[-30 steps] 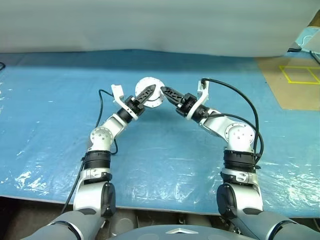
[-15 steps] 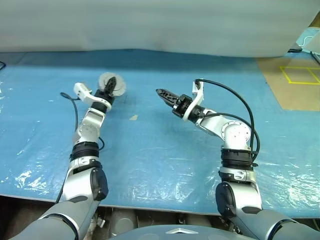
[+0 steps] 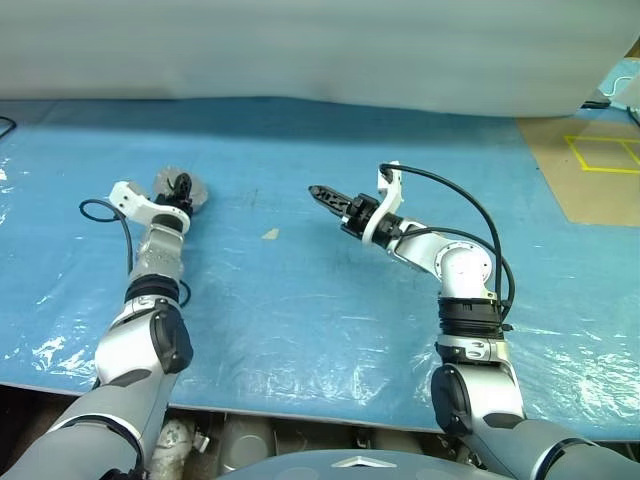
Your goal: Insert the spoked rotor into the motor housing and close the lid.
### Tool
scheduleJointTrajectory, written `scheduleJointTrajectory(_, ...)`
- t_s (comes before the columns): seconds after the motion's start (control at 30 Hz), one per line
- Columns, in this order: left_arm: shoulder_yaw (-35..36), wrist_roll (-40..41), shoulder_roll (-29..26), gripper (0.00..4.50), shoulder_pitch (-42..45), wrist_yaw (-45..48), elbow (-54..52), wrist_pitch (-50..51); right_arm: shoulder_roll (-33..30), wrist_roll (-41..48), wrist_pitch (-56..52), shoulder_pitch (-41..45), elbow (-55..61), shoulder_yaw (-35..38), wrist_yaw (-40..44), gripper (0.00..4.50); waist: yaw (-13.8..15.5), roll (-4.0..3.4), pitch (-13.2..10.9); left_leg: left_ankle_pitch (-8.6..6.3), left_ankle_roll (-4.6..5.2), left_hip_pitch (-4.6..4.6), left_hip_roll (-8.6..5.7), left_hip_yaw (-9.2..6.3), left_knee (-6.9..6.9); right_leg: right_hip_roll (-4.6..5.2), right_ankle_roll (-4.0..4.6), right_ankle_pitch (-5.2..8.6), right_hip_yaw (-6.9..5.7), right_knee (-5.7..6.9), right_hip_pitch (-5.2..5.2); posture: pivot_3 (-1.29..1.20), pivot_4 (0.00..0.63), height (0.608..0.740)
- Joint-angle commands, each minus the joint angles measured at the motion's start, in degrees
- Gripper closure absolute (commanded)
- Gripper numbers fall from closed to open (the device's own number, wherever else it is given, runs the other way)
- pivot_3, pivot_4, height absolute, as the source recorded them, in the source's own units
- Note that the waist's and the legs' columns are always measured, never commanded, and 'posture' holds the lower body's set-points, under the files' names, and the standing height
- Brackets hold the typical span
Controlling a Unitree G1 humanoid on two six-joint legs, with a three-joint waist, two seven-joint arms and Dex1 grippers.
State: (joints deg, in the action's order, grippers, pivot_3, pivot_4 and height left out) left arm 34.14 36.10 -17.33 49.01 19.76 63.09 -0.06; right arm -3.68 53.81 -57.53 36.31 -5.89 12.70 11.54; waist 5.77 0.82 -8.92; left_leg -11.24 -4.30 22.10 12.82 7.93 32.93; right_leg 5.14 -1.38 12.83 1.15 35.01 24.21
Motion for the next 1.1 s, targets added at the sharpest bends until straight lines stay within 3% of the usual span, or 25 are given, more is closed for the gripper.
scheduleJointTrajectory(0.03, -0.98, -1.42, -1.14, 1.28, 0.84, 2.83, -1.06, -0.91, -0.32, -0.78, 0.62, 0.67, 1.60, -0.29, 0.54, 1.25, 0.00, 0.00, 0.00, 0.00, 0.00, 0.01, 0.00, -0.01, 0.01, 0.00, 0.00, 0.00, -0.01, 0.01, 0.00, 0.00, 0.150, 0.740)
scheduleJointTrajectory(0.17, -0.70, -2.65, -2.80, 0.06, 0.63, 1.51, 0.18, -1.61, -0.41, -2.15, 0.68, 0.39, 1.56, -0.85, 0.81, 1.25, -0.14, 0.00, 0.00, 0.00, 0.00, -0.03, 0.00, -0.02, 0.06, 0.01, 0.00, 0.00, -0.01, 0.12, -0.01, 0.00, 0.150, 0.740)
scheduleJointTrajectory(0.7, 1.89, -4.19, -13.83, 0.02, 1.19, -2.40, 2.34, -5.11, 0.23, -5.45, 0.79, 0.38, 1.01, -1.46, 3.26, 1.25, -0.16, 0.00, 0.00, 0.00, -0.01, -0.11, 0.00, -0.04, 0.16, 0.03, 0.01, 0.00, 0.01, 0.33, 0.00, 0.00, 0.150, 0.740)
scheduleJointTrajectory(0.93, -0.25, -5.04, -16.00, 0.02, 1.81, 2.11, -4.10, -3.45, -0.69, -7.88, 3.20, 0.92, 1.74, -2.22, 4.41, 1.25, -0.19, 0.00, 0.00, 0.00, -0.02, -0.11, 0.00, -0.04, 0.16, 0.04, 0.02, 0.01, 0.00, 0.33, 0.00, 0.00, 0.150, 0.740)
scheduleJointTrajectory(1.1, -9.12, -7.17, -12.16, 0.02, -2.37, 11.08, -19.61, 0.86, -2.29, -16.64, 14.47, 1.08, 4.56, -4.77, 4.22, 1.25, 0.02, 0.00, 0.00, 0.00, -0.02, -0.08, 0.00, -0.05, 0.20, 0.06, 0.02, 0.01, -0.02, 0.36, -0.01, 0.00, 0.150, 0.740)
